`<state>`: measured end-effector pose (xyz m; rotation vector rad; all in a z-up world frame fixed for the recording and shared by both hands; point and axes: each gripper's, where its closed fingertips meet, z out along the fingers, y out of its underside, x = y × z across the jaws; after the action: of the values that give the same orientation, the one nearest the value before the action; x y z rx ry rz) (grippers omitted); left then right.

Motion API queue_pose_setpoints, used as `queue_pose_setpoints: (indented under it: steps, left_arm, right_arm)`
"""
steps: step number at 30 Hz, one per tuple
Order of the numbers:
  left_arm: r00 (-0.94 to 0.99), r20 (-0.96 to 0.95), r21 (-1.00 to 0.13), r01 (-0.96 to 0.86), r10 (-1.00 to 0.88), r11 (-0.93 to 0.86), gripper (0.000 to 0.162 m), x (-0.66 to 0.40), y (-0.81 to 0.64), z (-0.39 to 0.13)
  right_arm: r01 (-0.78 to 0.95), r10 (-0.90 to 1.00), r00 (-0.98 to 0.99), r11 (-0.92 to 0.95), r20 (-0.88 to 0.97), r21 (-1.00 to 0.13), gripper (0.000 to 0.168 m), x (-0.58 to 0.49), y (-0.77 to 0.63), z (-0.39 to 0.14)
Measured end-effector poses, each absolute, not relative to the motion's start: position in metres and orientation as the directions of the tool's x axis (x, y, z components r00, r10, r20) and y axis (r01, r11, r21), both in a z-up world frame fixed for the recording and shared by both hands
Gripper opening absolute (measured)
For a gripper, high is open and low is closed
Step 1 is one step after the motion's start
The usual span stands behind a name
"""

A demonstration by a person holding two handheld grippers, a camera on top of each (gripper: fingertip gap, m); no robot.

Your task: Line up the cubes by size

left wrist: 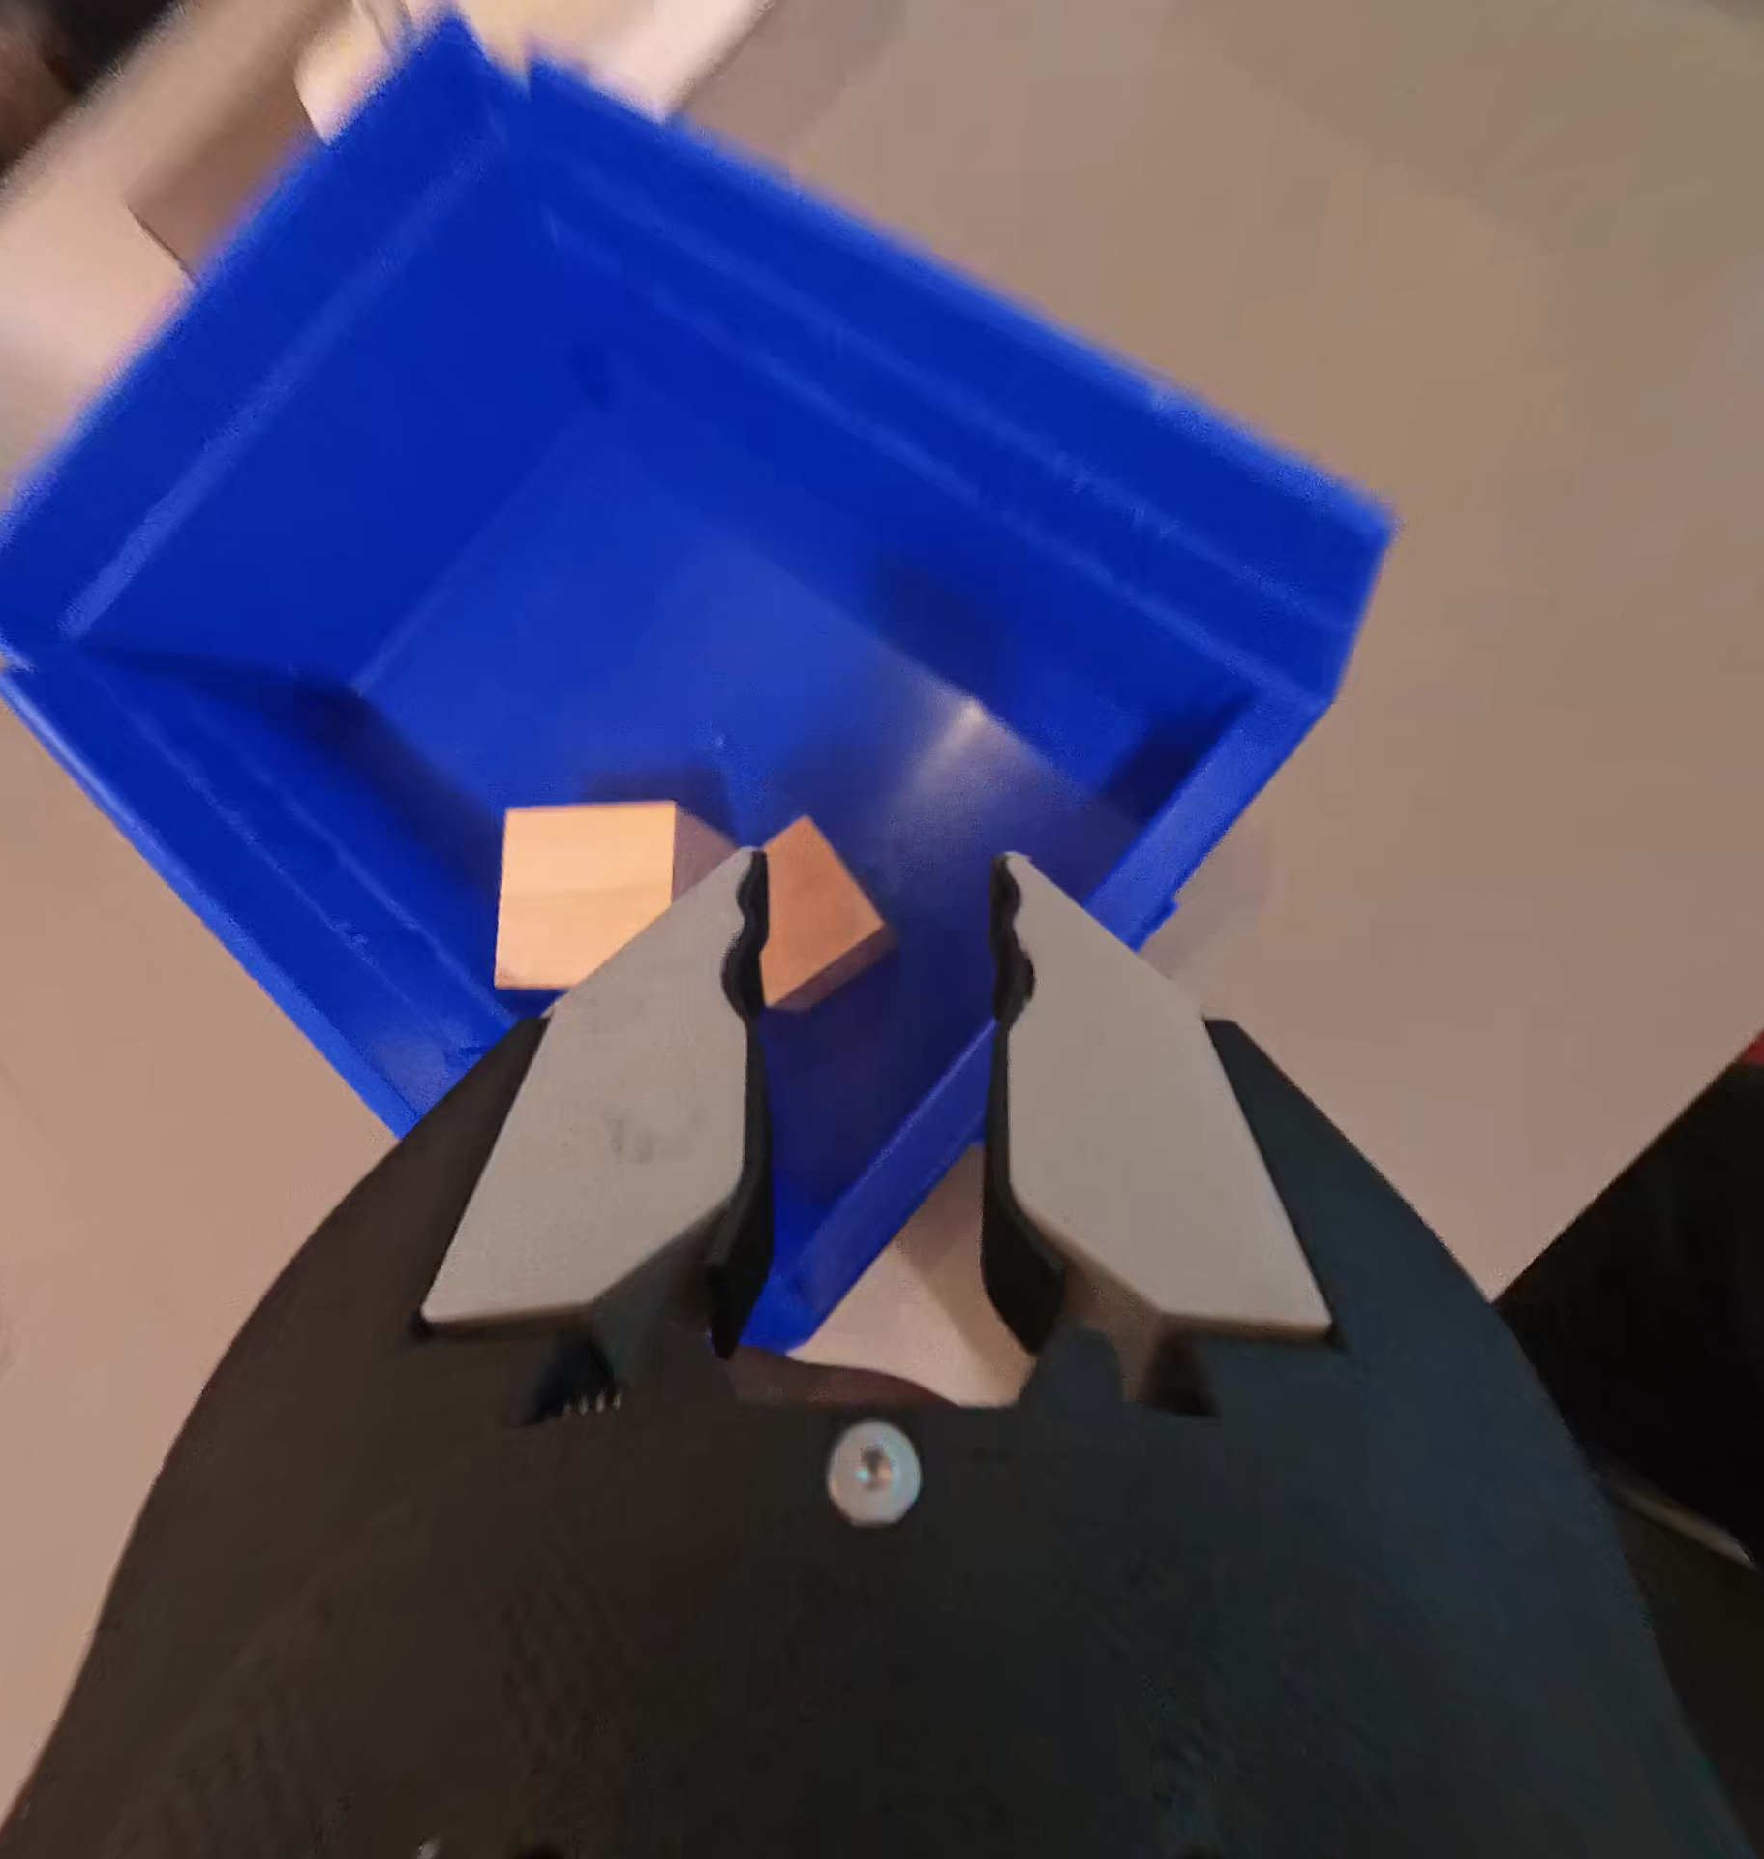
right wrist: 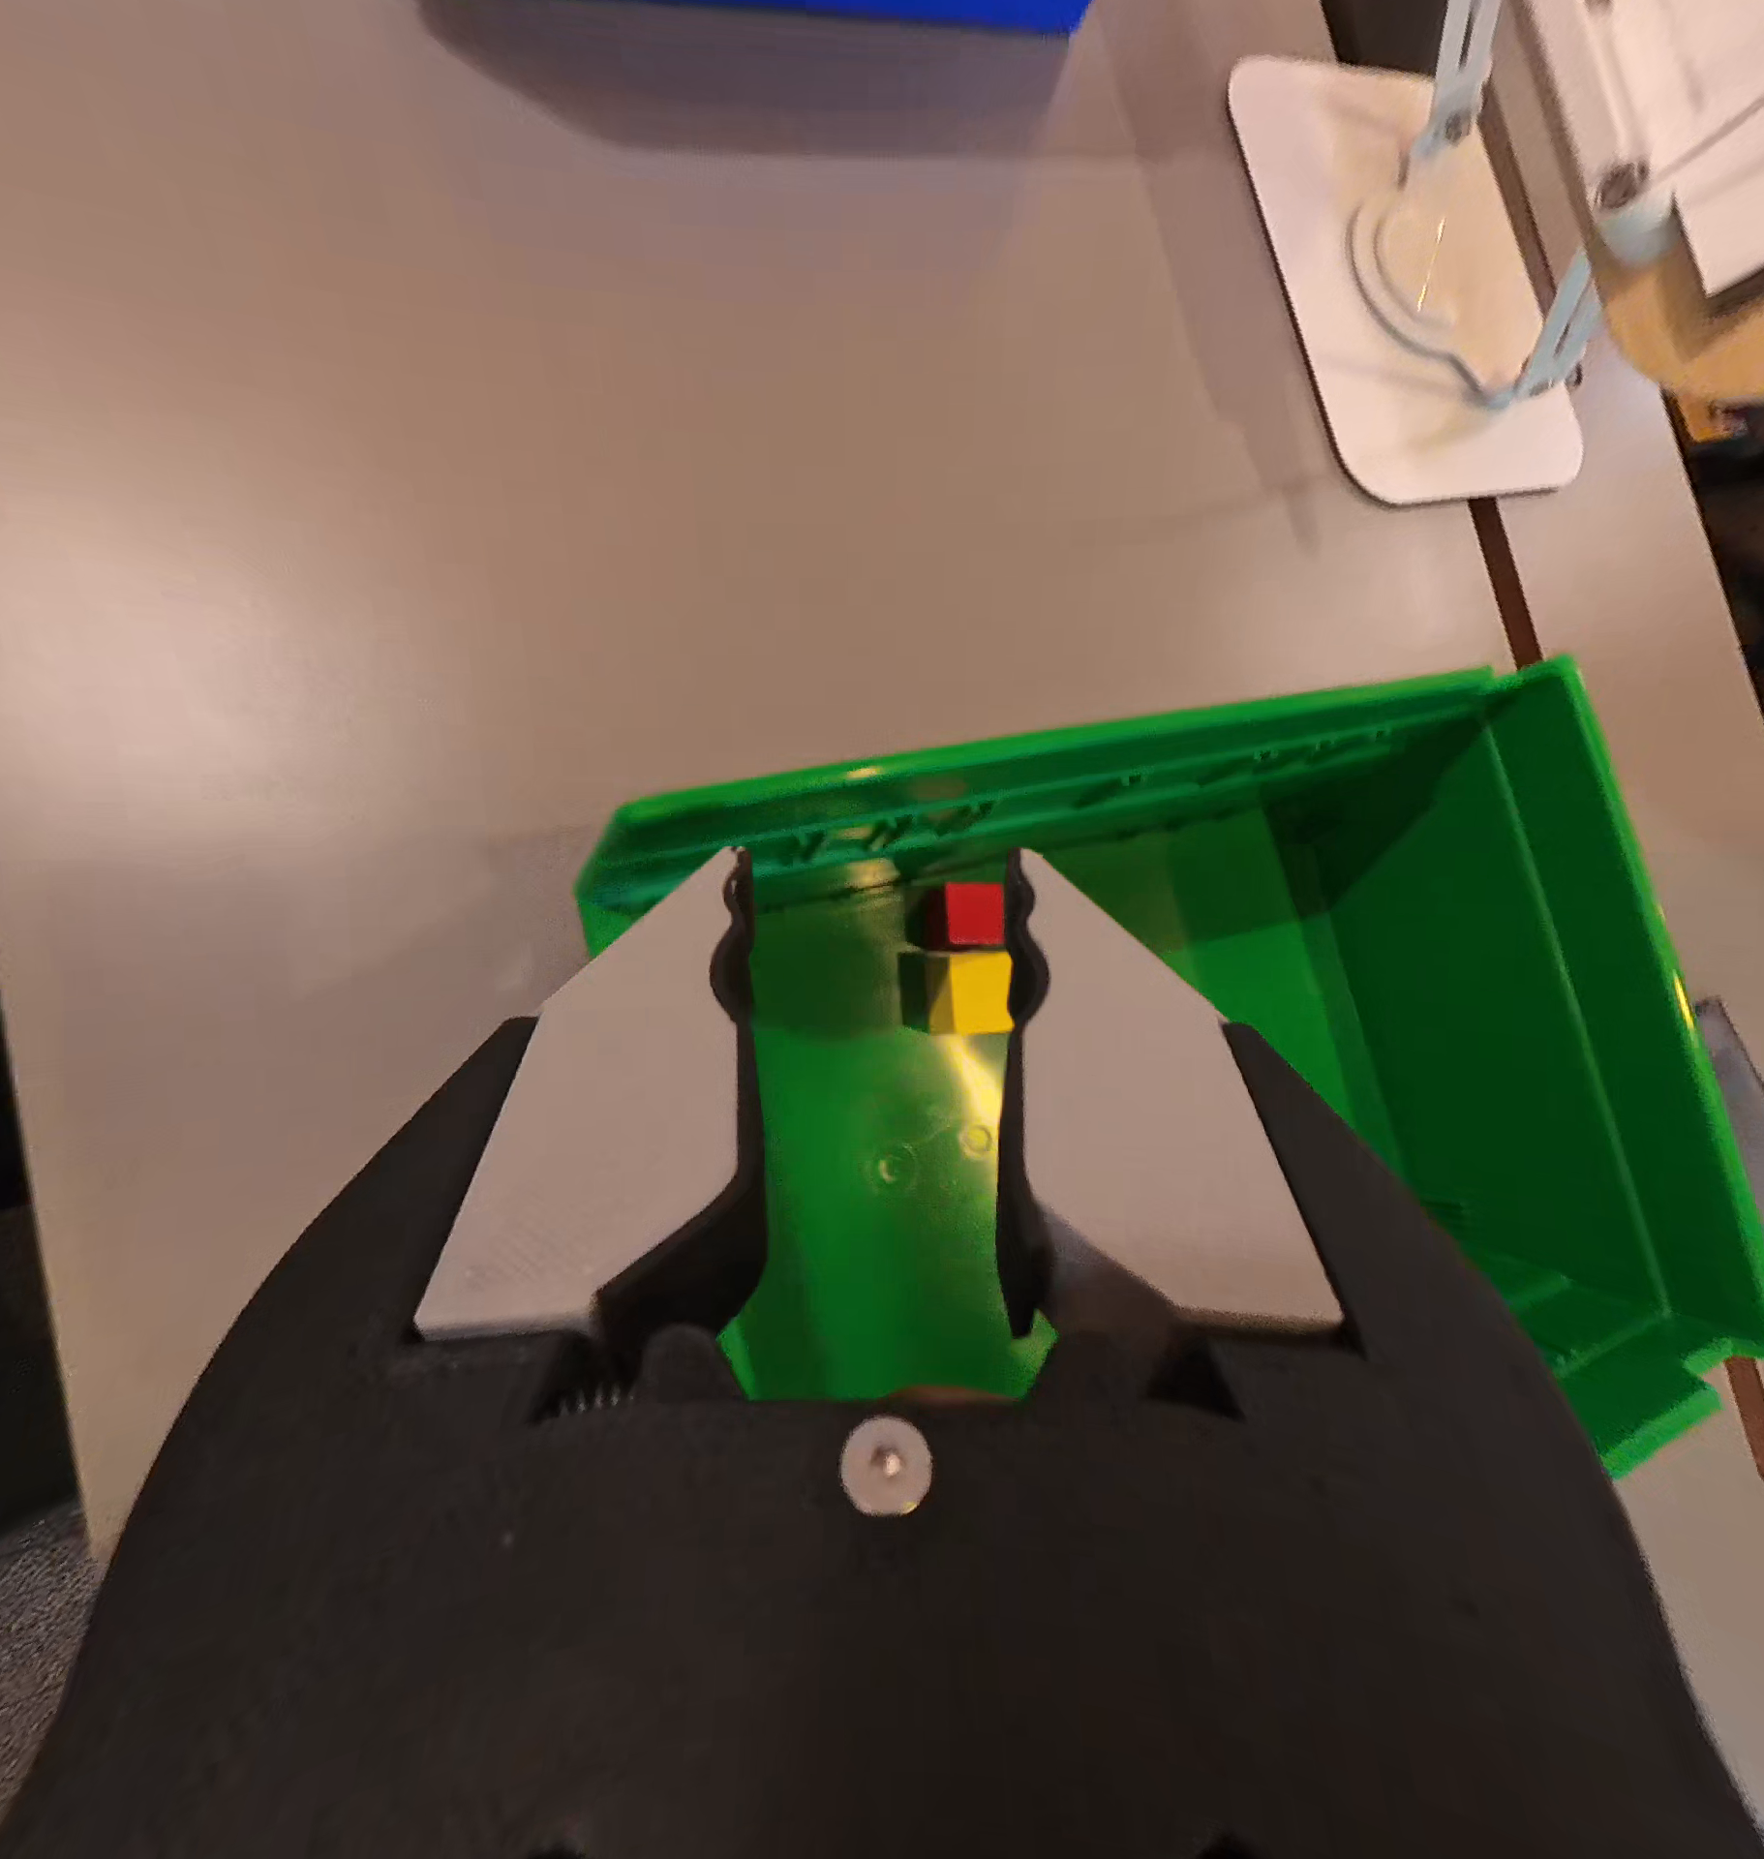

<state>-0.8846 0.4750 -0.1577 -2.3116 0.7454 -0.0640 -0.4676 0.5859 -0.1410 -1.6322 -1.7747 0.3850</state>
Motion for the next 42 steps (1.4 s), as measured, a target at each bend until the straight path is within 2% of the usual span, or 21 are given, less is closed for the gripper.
queue_pose_setpoints:
  steps: [2,4,6,12,16,20,21,23,28,33,37,40,42]
  left_arm:
    - [0.845,-0.129,-0.497,-0.508,-0.519,-0.703,0.046,-0.898,0.48,-0.185]
    - [0.874,-0.115,-0.412,-0.474,-0.472,-0.778,0.049,-0.909,0.489,-0.205]
    - [0.906,-0.096,-0.391,-0.414,-0.411,-0.822,0.046,-0.911,0.498,-0.215]
    - [0.911,-0.177,-0.341,-0.412,-0.373,-0.845,0.044,-0.913,0.509,-0.218]
    - [0.896,-0.202,-0.222,-0.435,-0.395,-0.873,0.055,-0.91,0.5,-0.226]
    - [0.892,-0.223,-0.188,-0.436,-0.394,-0.88,0.059,-0.912,0.496,-0.234]
    - [0.891,-0.232,-0.189,-0.436,-0.391,-0.88,0.058,-0.913,0.497,-0.235]
    - [0.89,-0.241,-0.196,-0.436,-0.388,-0.878,0.047,-0.917,0.5,-0.234]
    - [0.883,-0.19,-0.225,-0.465,-0.429,-0.856,0.045,-0.916,0.495,-0.233]
    - [0.884,-0.183,-0.335,-0.467,-0.43,-0.818,0.045,-0.913,0.495,-0.224]
    - [0.888,-0.184,-0.542,-0.449,-0.421,-0.71,0.045,-0.902,0.503,-0.194]
    - [0.88,-0.177,-0.726,-0.42,-0.441,-0.545,0.045,-0.886,0.504,-0.157]
    - [0.867,-0.176,-0.847,-0.375,-0.465,-0.378,0.045,-0.872,0.499,-0.125]
  right_arm:
    - [0.746,0.956,0.016,0.185,0.294,-0.64,0.048,-0.472,0.576,-0.137]
    - [0.744,0.949,0.012,0.203,0.316,-0.637,0.049,-0.476,0.57,-0.133]
    - [0.739,0.947,-0.005,0.22,0.322,-0.637,0.049,-0.481,0.562,-0.13]
    - [0.703,0.938,-0.049,0.276,0.343,-0.656,0.049,-0.495,0.54,-0.12]
    - [0.68,0.929,-0.071,0.311,0.363,-0.664,0.049,-0.5,0.526,-0.119]
    - [0.662,0.911,-0.115,0.368,0.396,-0.653,0.048,-0.501,0.509,-0.121]
    - [0.659,0.907,-0.118,0.376,0.405,-0.651,0.046,-0.501,0.507,-0.121]
    - [0.646,0.908,-0.119,0.377,0.401,-0.663,0.044,-0.503,0.503,-0.119]
    - [0.619,0.92,-0.128,0.366,0.371,-0.695,0.042,-0.506,0.493,-0.117]
    - [0.576,0.947,-0.131,0.314,0.293,-0.755,0.041,-0.519,0.482,-0.118]
    - [0.54,0.984,-0.069,0.177,0.166,-0.823,0.033,-0.538,0.479,-0.11]
    - [0.469,0.999,-0.035,-0.015,-0.035,-0.883,0.037,-0.56,0.47,-0.093]
    - [0.377,0.984,-0.081,-0.12,-0.161,-0.918,0.038,-0.577,0.457,-0.074]
